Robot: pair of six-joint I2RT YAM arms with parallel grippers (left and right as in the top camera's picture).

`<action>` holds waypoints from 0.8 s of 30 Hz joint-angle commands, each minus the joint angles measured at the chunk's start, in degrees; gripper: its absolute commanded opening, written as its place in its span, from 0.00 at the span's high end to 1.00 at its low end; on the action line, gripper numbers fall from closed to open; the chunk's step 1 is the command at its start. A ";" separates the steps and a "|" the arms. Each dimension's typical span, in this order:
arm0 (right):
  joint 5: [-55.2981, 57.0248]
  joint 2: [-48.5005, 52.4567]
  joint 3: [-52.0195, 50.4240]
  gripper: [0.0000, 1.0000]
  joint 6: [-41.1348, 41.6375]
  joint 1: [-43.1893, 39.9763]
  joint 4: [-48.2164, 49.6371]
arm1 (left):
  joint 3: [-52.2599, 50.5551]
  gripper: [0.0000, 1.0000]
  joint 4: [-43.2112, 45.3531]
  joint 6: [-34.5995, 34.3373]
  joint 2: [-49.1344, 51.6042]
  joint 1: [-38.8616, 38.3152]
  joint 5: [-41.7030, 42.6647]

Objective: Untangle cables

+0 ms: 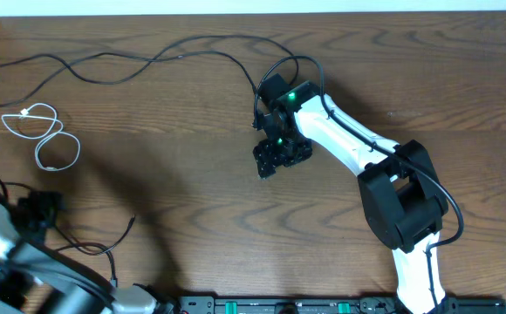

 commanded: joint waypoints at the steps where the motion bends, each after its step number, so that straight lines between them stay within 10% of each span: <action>1: -0.20 -0.44 -0.22 0.29 -0.72 0.22 0.00 | -10.86 0.04 5.73 0.92 -5.92 0.11 0.72; 14: -0.61 -0.44 -0.22 0.30 -0.72 0.22 -0.22 | -20.33 0.05 15.28 -2.73 -5.07 0.07 0.13; 20: -0.63 -0.44 -0.22 0.30 -0.70 0.24 -0.20 | -21.57 0.45 15.54 -3.52 -5.07 0.07 0.13; 24: -0.63 -0.44 -0.22 0.30 -0.70 0.24 -0.24 | -24.22 0.53 17.33 -4.04 -5.07 0.07 0.09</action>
